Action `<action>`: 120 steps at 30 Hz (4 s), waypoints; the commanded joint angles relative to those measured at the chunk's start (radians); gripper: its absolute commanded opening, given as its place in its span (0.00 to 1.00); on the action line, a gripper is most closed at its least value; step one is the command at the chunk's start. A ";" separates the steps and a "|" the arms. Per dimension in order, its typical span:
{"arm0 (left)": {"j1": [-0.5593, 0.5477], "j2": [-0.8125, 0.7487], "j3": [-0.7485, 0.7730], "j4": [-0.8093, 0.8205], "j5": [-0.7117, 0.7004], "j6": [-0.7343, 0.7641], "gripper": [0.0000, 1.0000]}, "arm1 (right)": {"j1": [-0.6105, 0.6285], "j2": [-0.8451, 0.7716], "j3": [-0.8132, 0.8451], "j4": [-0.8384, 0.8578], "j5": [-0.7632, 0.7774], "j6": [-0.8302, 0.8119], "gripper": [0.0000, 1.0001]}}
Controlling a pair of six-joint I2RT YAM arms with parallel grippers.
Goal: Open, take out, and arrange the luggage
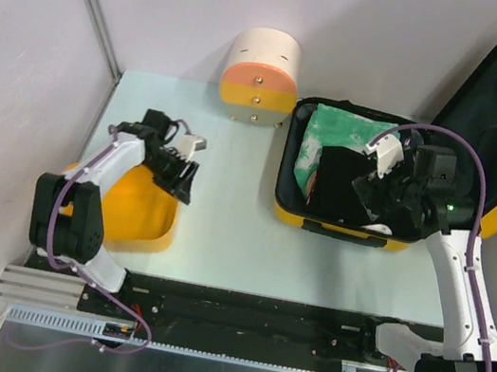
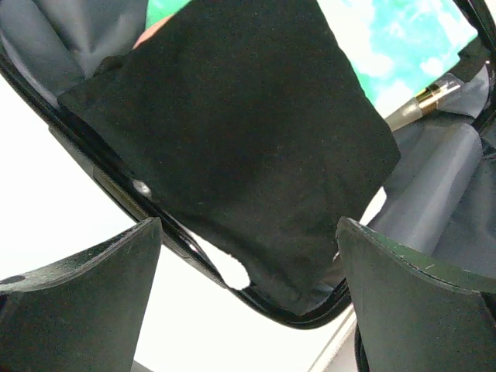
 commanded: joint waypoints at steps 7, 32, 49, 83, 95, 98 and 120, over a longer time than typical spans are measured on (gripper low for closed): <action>-0.167 0.273 0.306 0.199 0.106 -0.325 0.50 | -0.021 0.049 0.003 0.018 0.070 -0.003 1.00; -0.288 0.159 0.540 0.237 0.164 -0.384 0.90 | -0.150 0.005 -0.122 0.078 -0.277 0.167 0.73; -0.339 0.156 0.591 0.402 -0.150 -0.586 1.00 | 0.236 0.042 -0.263 0.313 -0.020 0.077 0.67; -0.492 0.286 0.522 0.680 0.097 -1.083 1.00 | 0.174 -0.046 -0.242 0.250 -0.191 0.012 0.35; -0.507 0.298 0.518 0.685 0.080 -1.101 1.00 | 0.263 0.122 -0.260 0.337 -0.011 -0.025 0.43; -0.524 0.312 0.531 0.688 0.078 -1.103 1.00 | 0.256 0.112 -0.262 0.386 0.044 -0.025 0.21; -0.607 0.496 0.692 0.800 0.159 -1.267 1.00 | 0.059 -0.101 -0.256 0.428 -0.102 0.029 0.00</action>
